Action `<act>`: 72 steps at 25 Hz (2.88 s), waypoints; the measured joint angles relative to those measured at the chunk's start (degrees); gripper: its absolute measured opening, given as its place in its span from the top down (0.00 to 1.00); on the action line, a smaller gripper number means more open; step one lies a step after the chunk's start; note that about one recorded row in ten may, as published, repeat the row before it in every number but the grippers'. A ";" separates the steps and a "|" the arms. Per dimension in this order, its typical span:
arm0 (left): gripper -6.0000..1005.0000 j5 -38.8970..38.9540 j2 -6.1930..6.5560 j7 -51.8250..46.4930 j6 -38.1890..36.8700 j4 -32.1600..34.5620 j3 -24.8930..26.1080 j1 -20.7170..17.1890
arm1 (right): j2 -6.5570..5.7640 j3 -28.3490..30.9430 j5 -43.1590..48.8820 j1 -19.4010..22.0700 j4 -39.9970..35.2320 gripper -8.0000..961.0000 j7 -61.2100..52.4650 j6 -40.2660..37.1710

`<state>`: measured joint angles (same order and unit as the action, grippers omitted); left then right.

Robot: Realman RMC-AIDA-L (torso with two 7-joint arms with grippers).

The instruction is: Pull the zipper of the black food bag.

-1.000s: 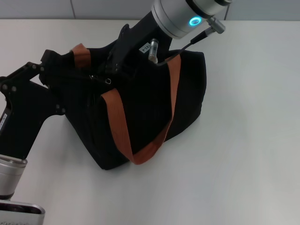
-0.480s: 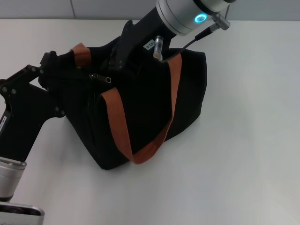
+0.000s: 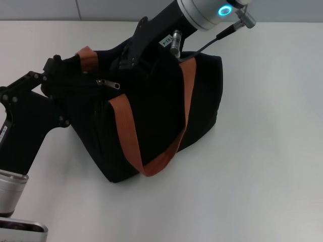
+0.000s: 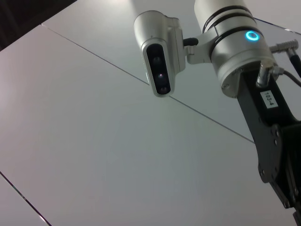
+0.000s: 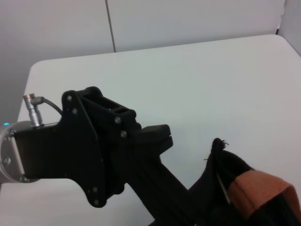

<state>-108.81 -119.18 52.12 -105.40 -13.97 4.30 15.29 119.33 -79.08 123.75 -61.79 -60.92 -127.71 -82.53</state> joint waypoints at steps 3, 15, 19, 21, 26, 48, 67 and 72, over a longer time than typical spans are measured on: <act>0.92 0.00 0.00 0.00 0.03 0.00 0.00 0.03 | 0.03 0.18 -0.04 -0.09 0.00 0.94 -0.70 -0.67; 0.92 0.00 0.00 0.00 0.35 0.00 0.00 0.30 | 0.22 -0.33 -0.08 -0.61 0.98 0.80 -2.01 -0.16; 0.92 0.00 0.00 0.00 0.39 -0.03 0.00 0.35 | 0.36 -0.43 -0.10 -0.79 1.28 0.79 -2.49 0.13; 0.92 0.00 0.00 0.00 0.39 -0.06 0.00 0.34 | 0.38 -0.45 -0.10 -0.79 1.36 0.78 -2.50 0.45; 0.92 0.00 0.00 0.00 0.39 -0.09 0.00 0.27 | 0.42 -1.64 -0.11 -1.14 3.22 0.76 -2.52 2.57; 0.92 0.00 0.00 0.00 0.64 -0.67 0.00 0.18 | 0.47 -7.48 -1.95 -2.06 6.81 0.74 0.15 8.13; 0.91 0.00 0.00 0.00 1.08 -0.64 0.01 -0.01 | 0.12 -7.22 -2.03 -1.48 5.28 0.96 2.94 7.44; 0.91 0.05 0.00 0.00 1.23 -0.68 0.01 -0.06 | 0.05 -7.22 -1.97 -1.16 5.27 0.97 3.51 7.35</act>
<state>-108.76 -119.18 52.12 -104.17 -14.65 4.31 15.23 119.37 -86.30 121.78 -62.95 -55.65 -124.21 -75.18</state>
